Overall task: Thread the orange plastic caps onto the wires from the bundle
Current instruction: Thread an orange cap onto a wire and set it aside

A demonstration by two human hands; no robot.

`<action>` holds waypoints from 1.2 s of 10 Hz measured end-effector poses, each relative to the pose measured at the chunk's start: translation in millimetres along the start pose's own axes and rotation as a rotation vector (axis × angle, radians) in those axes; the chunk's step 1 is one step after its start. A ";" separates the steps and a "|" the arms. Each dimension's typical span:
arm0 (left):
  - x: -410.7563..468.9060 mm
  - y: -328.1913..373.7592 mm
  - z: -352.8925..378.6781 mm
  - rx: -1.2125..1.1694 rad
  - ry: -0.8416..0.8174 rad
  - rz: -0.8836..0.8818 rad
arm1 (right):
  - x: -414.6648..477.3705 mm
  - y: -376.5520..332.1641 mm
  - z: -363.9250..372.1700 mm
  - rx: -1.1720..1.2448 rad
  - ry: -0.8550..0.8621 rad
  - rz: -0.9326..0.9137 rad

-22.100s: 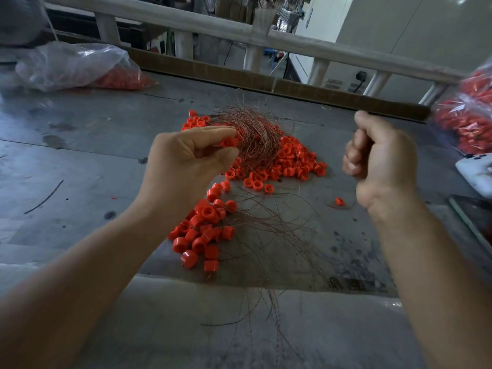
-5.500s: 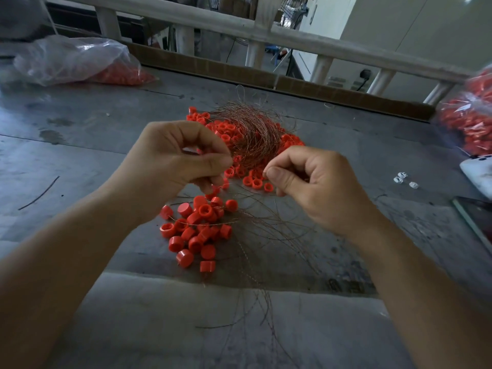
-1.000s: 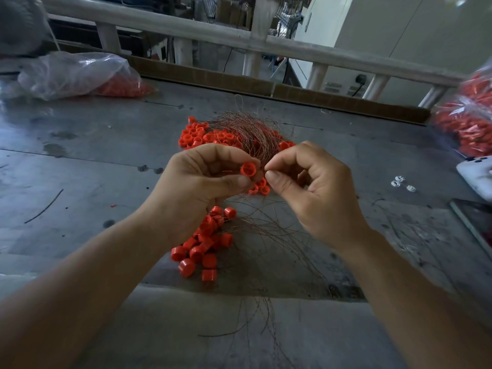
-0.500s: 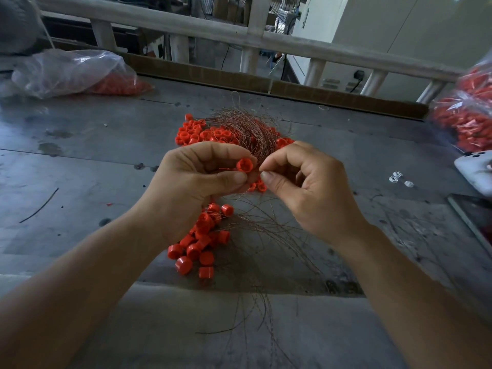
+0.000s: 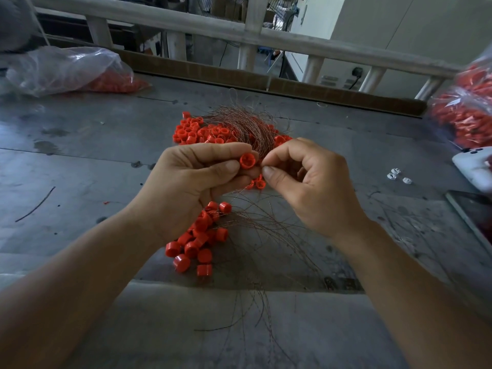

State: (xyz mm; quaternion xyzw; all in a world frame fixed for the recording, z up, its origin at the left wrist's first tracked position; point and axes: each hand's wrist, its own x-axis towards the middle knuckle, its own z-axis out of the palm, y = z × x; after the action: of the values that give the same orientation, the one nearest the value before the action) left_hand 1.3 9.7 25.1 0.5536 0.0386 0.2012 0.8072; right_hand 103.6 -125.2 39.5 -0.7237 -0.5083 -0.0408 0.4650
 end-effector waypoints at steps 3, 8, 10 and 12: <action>1.2 1.8 -3.6 -0.062 -0.036 -0.025 | 2.0 -2.3 -2.7 0.154 -0.017 0.038; 0.2 2.2 -5.7 -0.100 -0.150 -0.062 | 3.5 3.3 1.5 0.206 -0.119 0.115; 0.9 2.8 -7.3 -0.131 -0.082 -0.068 | 19.4 38.3 -24.8 -0.015 0.139 0.283; 0.5 4.2 -7.0 -0.141 -0.072 -0.067 | 21.7 78.2 -24.9 -0.392 0.016 0.411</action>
State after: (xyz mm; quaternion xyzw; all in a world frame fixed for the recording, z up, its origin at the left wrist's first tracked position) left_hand -1.4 17.3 26.4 0.5006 0.0137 0.1559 0.8514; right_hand 184.9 -131.9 15.7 -0.8874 -0.3296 -0.0489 0.3185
